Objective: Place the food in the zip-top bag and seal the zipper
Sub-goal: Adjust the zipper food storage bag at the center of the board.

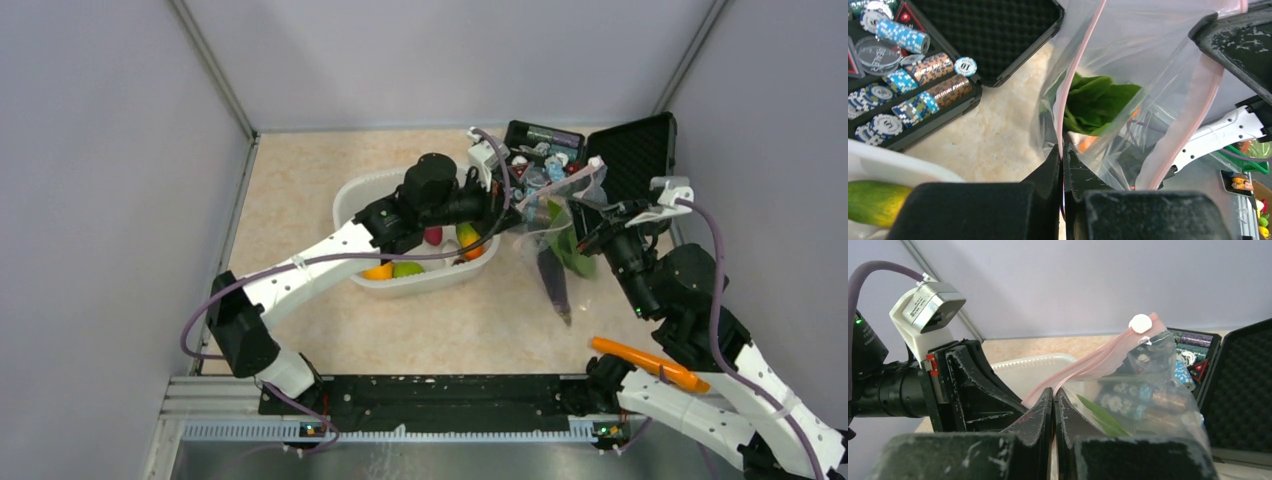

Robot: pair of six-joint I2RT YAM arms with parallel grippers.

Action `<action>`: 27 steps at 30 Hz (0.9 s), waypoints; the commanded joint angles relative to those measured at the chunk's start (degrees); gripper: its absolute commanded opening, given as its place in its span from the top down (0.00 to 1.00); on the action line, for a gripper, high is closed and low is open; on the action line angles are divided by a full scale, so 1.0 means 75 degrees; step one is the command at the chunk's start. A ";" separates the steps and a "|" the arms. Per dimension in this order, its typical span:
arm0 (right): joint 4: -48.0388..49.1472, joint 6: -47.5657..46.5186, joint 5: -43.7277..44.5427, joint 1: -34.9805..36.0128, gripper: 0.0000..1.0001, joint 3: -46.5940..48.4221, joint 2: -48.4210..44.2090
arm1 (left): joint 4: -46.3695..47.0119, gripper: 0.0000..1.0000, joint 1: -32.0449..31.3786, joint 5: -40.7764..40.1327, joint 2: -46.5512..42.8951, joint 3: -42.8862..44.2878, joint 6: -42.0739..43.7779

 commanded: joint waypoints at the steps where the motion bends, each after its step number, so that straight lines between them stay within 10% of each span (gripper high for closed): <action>1: -0.0441 0.0225 -0.0785 -0.0076 1.00 0.0094 0.0371 | -0.0203 1.00 -0.0012 -0.0587 -0.0148 -0.0414 -0.0111; 13: -0.0173 0.1616 -0.1861 -0.0076 1.00 -0.0833 0.1176 | 0.0096 0.97 0.0024 -0.0762 -0.0687 -0.2204 -0.0618; 18: 0.0176 0.1028 -0.3217 -0.0070 1.00 -0.0778 0.1102 | -0.0199 0.53 0.0035 -0.1196 -0.1350 -0.2208 -0.0070; 27: 0.0207 0.0930 -0.2987 -0.0069 1.00 -0.1279 0.0135 | -0.0854 0.22 0.0070 -0.1633 -0.2803 -0.2654 0.0960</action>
